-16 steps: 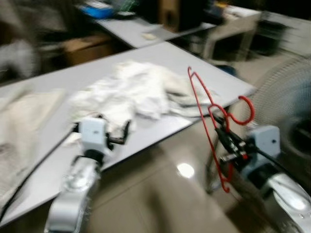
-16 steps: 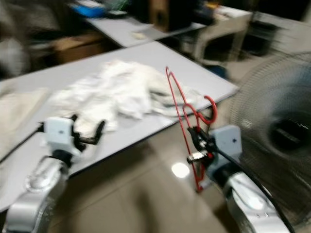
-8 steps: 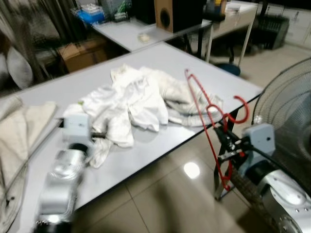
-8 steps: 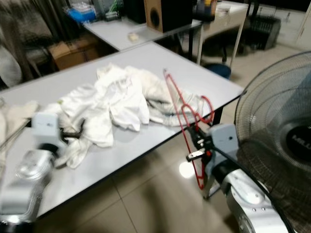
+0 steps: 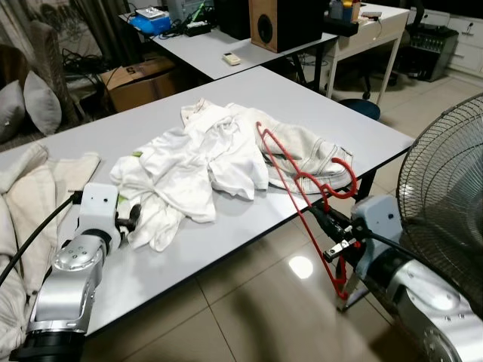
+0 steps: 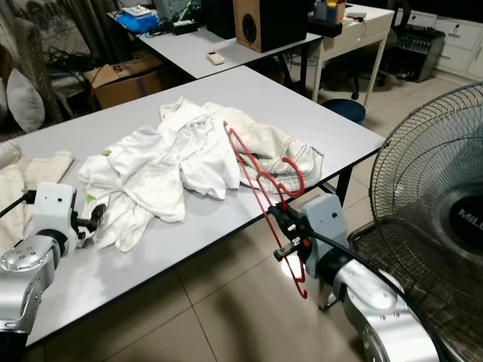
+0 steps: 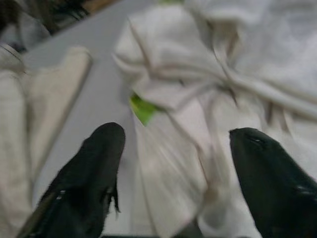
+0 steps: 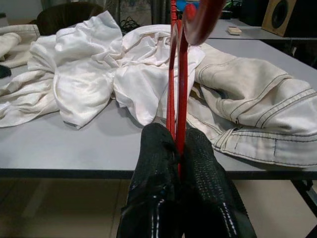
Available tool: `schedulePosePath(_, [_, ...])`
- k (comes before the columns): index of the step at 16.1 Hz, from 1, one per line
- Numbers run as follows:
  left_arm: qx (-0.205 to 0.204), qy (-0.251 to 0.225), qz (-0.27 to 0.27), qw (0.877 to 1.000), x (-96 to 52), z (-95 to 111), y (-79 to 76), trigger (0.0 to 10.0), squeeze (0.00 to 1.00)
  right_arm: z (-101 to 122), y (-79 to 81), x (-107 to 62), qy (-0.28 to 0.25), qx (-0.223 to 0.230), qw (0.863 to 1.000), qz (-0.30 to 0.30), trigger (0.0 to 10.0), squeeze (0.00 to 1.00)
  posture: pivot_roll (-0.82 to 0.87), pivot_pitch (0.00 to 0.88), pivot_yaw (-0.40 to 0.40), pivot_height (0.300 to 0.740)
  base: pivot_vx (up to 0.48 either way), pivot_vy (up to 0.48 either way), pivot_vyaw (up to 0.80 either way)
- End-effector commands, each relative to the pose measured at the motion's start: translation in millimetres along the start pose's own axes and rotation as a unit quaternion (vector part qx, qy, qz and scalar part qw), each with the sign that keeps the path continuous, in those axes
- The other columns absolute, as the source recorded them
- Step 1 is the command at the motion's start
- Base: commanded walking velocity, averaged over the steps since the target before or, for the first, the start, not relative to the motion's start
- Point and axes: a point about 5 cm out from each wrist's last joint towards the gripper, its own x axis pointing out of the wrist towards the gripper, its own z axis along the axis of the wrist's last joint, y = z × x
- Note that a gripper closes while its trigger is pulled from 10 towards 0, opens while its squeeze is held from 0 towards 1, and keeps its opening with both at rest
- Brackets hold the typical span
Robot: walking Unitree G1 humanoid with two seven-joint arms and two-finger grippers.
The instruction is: Hang hanger
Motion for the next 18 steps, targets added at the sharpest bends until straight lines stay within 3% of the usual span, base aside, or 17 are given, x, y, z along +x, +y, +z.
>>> schedulePosePath(1, [-0.004,0.017,-0.012,1.000,0.5,-5,3.1,0.0,0.00,2,1.0,3.0,-0.005,-0.004,1.000,0.013,10.0,0.00,-0.19,0.000,0.109,0.740,0.000,0.000,0.00])
schedulePosePath(3, [-0.045,0.034,-0.040,0.998,5.0,-16,-3.8,0.0,0.00,2,1.6,9.7,-0.007,-0.006,1.000,0.024,10.0,0.00,-0.18,0.000,0.093,0.740,0.000,0.000,0.00])
schedulePosePath(7, [0.003,0.071,0.001,0.997,11.4,-31,7.3,0.0,0.00,2,3.1,16.1,-0.011,-0.009,0.999,0.036,10.0,0.00,-0.17,0.000,0.093,0.740,0.000,0.000,0.00])
schedulePosePath(10, [-0.007,0.061,0.000,0.998,13.1,-30,8.6,0.0,0.00,1,3.8,16.9,-0.010,-0.010,0.999,0.040,10.0,0.00,-0.17,0.000,0.090,0.740,0.000,0.000,0.00])
schedulePosePath(18, [-0.080,0.034,-0.091,0.992,11.5,-26,-17.5,0.0,0.00,0,2.8,20.0,-0.011,-0.014,0.999,0.043,10.0,0.00,-0.16,0.000,0.079,0.740,0.000,0.000,0.00])
